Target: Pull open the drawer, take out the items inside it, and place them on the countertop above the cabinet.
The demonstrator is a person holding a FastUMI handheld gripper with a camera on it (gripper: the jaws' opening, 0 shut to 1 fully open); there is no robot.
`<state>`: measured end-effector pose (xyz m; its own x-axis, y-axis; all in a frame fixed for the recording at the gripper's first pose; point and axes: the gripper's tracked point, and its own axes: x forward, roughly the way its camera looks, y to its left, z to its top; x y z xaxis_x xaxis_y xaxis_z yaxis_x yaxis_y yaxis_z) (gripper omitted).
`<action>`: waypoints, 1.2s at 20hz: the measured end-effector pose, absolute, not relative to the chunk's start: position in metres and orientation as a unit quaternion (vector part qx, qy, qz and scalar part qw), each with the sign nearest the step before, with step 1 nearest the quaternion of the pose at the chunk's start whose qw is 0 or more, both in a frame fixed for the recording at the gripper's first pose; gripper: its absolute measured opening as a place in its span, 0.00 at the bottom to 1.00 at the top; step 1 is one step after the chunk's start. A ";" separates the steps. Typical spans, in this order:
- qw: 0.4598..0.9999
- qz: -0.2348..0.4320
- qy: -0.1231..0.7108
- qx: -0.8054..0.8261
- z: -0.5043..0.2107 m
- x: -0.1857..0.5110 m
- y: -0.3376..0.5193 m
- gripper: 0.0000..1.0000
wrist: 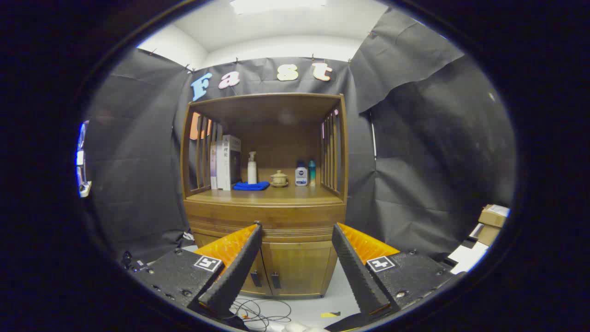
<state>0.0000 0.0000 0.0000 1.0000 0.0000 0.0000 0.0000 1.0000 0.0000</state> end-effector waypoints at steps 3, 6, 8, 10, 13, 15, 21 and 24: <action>1.000 -0.004 0.003 0.003 -0.001 0.002 -0.002 0.99; 1.000 -0.005 0.001 0.005 0.002 0.001 -0.003 0.99; 1.000 -0.006 0.001 0.002 0.001 0.001 -0.004 0.99; 1.000 -0.005 0.003 0.004 0.000 0.002 -0.004 0.99; 1.000 -0.006 0.003 0.004 0.001 0.005 -0.002 0.99; 1.000 -0.005 0.002 0.001 0.002 0.009 -0.001 0.99; 1.000 0.009 0.000 -0.009 0.007 0.053 0.024 0.99; 1.000 0.020 0.005 -0.008 0.000 0.089 0.045 0.99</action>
<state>0.0887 0.0445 -0.0002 0.9991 0.0408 -0.0100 -0.0410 0.9990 -0.0159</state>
